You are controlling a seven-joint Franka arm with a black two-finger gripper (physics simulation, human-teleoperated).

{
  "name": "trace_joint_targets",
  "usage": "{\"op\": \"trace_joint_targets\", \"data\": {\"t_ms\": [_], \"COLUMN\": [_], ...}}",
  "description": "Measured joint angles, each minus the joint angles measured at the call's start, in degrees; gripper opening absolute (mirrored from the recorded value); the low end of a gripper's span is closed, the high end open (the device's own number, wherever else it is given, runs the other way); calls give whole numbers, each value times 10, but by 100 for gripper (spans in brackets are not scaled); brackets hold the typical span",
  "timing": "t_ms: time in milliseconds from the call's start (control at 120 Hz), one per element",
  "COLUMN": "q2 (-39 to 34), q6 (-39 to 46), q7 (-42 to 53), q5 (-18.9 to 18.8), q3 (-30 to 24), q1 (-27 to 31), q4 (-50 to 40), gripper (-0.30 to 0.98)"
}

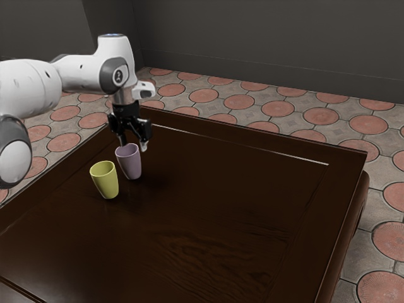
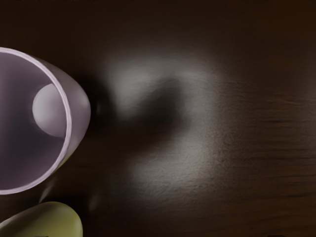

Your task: Place the right cup onto the left cup

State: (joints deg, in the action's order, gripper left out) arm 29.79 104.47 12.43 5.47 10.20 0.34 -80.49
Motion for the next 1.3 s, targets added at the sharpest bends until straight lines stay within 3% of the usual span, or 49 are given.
{"op": "trace_joint_targets", "data": {"t_ms": [575, 950, 1300], "q2": [145, 149, 122], "q6": [22, 22, 21], "q7": [64, 88, 98], "q5": [42, 47, 45], "q3": [-4, 0, 4], "q1": [44, 46, 40], "q4": [113, 124, 119], "gripper": [50, 4, -8]}}
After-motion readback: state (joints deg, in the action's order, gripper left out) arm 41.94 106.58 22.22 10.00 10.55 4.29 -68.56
